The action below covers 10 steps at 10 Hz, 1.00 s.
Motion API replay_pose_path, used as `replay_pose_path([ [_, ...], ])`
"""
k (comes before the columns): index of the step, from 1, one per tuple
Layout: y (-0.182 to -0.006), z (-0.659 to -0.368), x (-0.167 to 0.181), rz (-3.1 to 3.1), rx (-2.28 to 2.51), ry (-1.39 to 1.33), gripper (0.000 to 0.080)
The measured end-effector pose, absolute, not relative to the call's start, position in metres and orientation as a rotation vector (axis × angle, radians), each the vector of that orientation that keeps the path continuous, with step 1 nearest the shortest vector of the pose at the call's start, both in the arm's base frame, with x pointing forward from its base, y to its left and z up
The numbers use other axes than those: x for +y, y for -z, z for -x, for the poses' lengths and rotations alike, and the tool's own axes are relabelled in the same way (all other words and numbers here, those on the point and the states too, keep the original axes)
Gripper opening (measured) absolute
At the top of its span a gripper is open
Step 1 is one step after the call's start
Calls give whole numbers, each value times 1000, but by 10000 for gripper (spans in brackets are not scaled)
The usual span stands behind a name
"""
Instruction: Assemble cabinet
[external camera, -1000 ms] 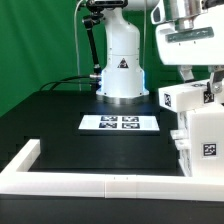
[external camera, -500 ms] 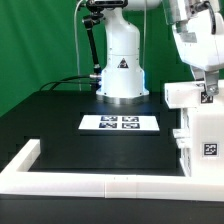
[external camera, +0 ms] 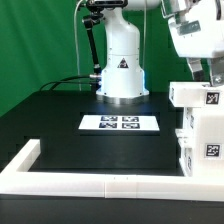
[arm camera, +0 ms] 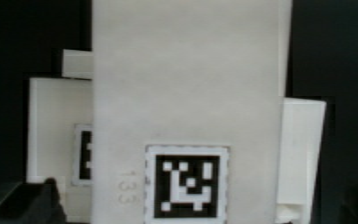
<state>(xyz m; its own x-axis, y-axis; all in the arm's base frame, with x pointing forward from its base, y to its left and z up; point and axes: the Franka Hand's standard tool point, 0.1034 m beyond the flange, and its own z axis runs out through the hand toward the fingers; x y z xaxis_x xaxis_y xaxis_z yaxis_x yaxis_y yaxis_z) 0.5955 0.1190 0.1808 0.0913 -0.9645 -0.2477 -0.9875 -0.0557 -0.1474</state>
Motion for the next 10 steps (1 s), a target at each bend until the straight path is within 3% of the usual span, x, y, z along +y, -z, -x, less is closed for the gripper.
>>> replay_pose_path([
  [1, -190, -597, 119, 2088, 1937, -107, 797],
  [5, -189, -596, 118, 2210, 1798, -83, 797],
  [10, -184, -596, 121, 2813, 796, -82, 797],
])
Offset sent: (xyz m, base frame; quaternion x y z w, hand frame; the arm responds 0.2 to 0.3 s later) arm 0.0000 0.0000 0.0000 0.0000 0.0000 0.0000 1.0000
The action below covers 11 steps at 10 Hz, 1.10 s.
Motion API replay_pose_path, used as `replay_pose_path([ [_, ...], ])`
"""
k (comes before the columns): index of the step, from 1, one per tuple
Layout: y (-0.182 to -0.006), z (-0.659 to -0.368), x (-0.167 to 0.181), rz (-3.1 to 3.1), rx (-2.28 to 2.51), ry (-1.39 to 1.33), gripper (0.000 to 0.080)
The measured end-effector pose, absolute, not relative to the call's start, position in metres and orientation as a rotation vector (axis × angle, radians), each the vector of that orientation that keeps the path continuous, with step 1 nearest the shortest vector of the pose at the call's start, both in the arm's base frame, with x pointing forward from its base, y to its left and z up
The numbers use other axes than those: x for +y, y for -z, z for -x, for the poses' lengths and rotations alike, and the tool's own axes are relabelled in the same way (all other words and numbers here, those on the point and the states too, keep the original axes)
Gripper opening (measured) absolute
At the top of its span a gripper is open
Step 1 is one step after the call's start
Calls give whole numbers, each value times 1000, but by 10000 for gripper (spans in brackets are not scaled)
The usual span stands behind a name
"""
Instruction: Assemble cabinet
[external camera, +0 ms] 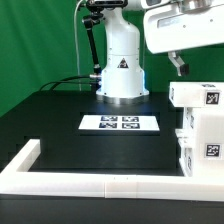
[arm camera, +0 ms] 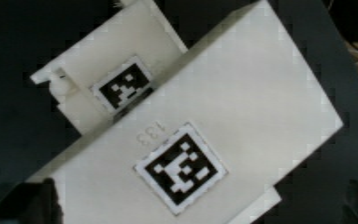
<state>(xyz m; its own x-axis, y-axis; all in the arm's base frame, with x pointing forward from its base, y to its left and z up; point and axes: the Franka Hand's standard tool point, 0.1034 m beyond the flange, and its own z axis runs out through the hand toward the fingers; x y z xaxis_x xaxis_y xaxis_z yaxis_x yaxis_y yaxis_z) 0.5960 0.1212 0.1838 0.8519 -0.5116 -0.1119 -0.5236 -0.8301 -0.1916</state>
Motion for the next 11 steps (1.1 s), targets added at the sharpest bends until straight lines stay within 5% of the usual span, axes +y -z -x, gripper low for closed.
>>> replay_pose_path([
  [11, -176, -593, 125, 2930, -926, 15, 797],
])
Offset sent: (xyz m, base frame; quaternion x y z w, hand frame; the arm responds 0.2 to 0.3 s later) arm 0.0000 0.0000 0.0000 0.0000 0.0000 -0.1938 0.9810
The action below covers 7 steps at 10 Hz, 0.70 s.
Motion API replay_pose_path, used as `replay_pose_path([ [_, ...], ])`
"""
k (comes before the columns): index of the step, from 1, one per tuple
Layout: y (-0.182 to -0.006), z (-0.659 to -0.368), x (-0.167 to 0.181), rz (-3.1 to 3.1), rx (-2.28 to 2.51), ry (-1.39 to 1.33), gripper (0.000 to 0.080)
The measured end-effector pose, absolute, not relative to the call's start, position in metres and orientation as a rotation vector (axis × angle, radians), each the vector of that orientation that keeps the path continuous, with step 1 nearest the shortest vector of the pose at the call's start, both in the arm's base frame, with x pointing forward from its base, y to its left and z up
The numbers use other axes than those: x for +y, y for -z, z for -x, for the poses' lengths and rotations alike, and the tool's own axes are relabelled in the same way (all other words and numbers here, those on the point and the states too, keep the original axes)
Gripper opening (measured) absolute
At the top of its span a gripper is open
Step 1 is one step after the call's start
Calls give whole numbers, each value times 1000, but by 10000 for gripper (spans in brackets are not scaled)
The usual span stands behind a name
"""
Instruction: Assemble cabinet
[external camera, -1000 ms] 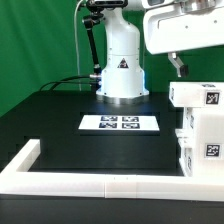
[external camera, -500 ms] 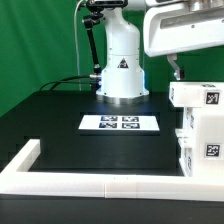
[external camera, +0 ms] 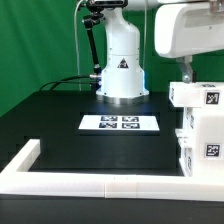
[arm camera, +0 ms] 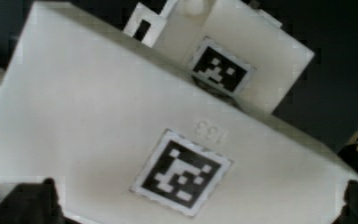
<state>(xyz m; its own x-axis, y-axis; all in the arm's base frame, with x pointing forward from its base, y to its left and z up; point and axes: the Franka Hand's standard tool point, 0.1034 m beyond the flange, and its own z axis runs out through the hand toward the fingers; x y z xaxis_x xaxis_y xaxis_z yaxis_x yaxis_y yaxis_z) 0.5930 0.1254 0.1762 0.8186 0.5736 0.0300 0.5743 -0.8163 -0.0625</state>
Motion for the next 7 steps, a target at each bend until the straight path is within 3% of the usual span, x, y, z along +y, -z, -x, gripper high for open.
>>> replay_pose_path([
  [7, -174, -597, 122, 2565, -1753, 52, 797],
])
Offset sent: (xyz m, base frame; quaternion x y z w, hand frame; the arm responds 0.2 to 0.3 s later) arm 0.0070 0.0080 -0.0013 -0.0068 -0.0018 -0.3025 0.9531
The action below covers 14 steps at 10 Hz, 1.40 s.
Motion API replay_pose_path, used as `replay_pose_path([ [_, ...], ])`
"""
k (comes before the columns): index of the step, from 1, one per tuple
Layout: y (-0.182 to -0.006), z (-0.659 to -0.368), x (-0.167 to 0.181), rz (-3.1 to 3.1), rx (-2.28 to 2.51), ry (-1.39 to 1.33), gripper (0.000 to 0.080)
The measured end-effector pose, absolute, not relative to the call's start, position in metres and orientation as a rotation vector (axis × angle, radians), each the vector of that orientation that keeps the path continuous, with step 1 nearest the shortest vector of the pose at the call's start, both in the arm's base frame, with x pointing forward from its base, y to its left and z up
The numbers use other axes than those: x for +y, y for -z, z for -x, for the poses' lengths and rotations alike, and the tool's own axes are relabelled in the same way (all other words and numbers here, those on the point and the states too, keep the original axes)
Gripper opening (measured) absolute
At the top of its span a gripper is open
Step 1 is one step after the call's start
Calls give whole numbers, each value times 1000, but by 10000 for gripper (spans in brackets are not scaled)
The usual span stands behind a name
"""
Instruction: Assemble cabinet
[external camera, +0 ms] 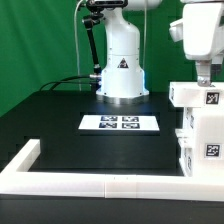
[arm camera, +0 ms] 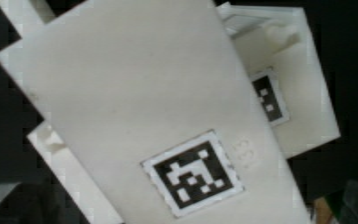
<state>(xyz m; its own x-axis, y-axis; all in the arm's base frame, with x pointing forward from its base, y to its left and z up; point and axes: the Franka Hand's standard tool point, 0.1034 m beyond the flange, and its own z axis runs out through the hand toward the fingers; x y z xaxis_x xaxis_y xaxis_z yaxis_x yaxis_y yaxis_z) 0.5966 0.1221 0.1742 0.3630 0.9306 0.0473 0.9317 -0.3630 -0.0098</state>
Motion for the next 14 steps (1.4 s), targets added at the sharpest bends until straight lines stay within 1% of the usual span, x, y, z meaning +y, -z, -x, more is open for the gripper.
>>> replay_pose_path([
  [2, -175, -601, 117, 2497, -1847, 51, 797],
  [5, -166, -601, 114, 2380, -1994, 44, 797],
  [8, -157, -593, 118, 2383, -1979, 21, 797],
  [10, -154, -591, 118, 2390, -1965, 14, 797],
  [11, -154, -592, 117, 2391, -1963, 14, 691],
  [12, -154, -592, 117, 2392, -1962, 14, 560],
  [14, -154, -592, 116, 2433, -1911, 12, 557],
])
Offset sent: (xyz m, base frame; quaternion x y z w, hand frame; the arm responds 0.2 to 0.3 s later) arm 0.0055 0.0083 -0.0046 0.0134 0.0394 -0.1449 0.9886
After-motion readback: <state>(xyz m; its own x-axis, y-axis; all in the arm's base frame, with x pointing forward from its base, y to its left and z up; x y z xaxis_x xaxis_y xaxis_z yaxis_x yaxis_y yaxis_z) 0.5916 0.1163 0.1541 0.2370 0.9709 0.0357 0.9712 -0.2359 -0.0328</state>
